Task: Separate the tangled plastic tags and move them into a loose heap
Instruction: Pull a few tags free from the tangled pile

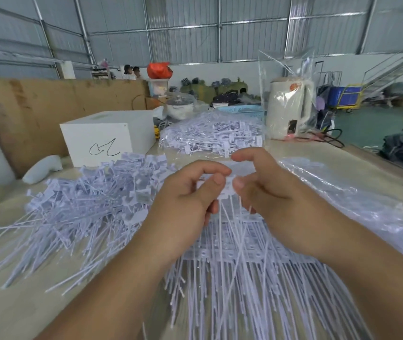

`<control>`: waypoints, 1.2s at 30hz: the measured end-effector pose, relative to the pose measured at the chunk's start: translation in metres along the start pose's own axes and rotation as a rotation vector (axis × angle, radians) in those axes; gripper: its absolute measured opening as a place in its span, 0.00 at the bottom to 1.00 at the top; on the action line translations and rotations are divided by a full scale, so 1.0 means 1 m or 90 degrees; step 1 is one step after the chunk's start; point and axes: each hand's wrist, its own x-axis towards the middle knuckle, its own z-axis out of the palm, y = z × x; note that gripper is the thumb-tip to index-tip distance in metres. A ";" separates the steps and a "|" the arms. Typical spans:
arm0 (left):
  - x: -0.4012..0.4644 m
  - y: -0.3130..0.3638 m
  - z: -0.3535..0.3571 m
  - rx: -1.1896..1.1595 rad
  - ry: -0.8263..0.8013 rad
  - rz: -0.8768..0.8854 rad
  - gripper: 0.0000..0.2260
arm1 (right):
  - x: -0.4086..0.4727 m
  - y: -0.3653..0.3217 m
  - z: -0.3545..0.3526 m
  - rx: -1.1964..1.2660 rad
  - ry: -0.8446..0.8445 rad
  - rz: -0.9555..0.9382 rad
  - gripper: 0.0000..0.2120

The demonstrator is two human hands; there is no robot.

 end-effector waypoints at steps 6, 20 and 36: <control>-0.001 0.001 -0.003 0.048 -0.049 0.015 0.11 | 0.001 0.006 -0.003 -0.014 -0.061 -0.003 0.21; 0.008 -0.001 -0.013 -0.022 0.042 0.005 0.10 | 0.002 0.005 -0.015 -0.116 -0.083 0.027 0.14; 0.003 0.004 0.007 -0.161 0.166 0.021 0.08 | 0.010 -0.003 0.005 0.012 0.171 0.004 0.15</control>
